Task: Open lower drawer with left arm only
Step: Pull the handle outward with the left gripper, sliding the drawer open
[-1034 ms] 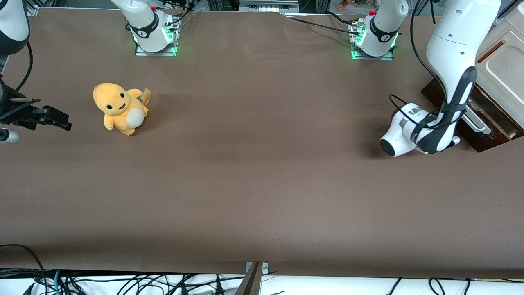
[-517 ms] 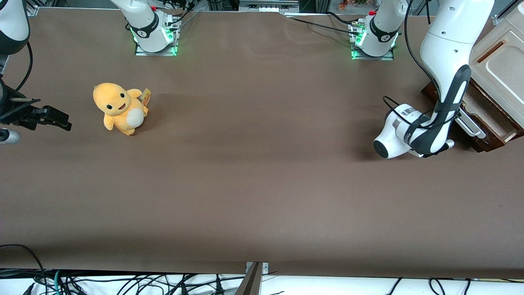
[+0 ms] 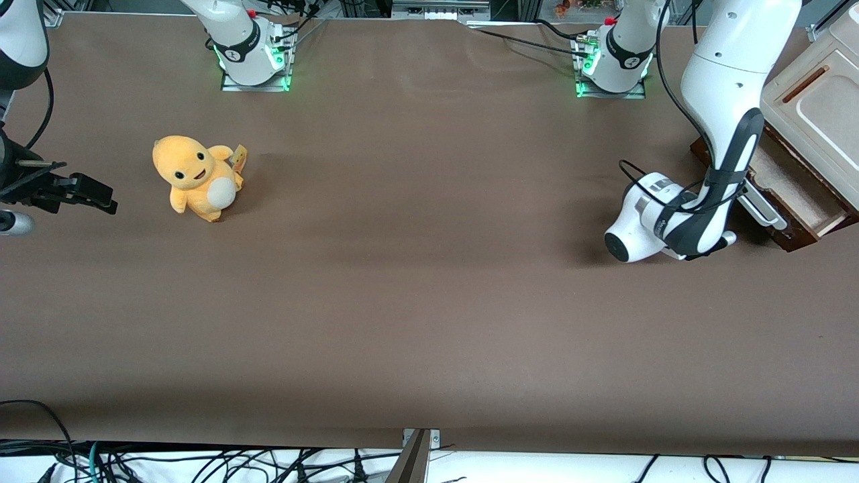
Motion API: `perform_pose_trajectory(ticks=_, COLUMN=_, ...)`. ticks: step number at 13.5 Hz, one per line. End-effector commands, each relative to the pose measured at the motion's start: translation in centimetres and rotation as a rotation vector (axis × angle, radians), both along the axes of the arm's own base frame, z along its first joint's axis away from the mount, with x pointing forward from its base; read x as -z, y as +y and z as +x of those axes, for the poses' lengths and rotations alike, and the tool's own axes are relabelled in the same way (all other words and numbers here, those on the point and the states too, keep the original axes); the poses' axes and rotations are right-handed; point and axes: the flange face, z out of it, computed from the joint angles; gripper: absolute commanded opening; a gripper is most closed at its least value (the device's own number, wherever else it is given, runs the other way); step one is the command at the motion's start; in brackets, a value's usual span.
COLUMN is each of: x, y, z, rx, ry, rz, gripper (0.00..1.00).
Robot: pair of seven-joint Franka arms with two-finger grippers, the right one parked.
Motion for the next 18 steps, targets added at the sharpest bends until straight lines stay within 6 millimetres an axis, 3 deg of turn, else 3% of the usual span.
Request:
perform_pose_trajectory(ticks=1, x=-0.2, y=-0.8, z=0.2, rx=-0.040, ry=0.051, rz=-0.035, gripper=0.03)
perform_pose_trajectory(ticks=12, x=0.1, y=-2.6, z=0.9, rx=-0.080, ry=0.045, rz=-0.057, gripper=0.03)
perform_pose_trajectory(ticks=14, x=0.1, y=-2.6, z=0.9, rx=-0.080, ry=0.047, rz=-0.057, gripper=0.09)
perform_pose_trajectory(ticks=15, x=0.2, y=-2.6, z=0.9, rx=-0.081, ry=0.047, rz=-0.058, gripper=0.50)
perform_pose_trajectory(ticks=16, x=0.4, y=-2.6, z=0.8, rx=-0.081, ry=0.051, rz=-0.056, gripper=0.99)
perform_pose_trajectory(ticks=18, x=0.4, y=-2.5, z=0.8, rx=-0.083, ry=0.052, rz=-0.057, gripper=1.00)
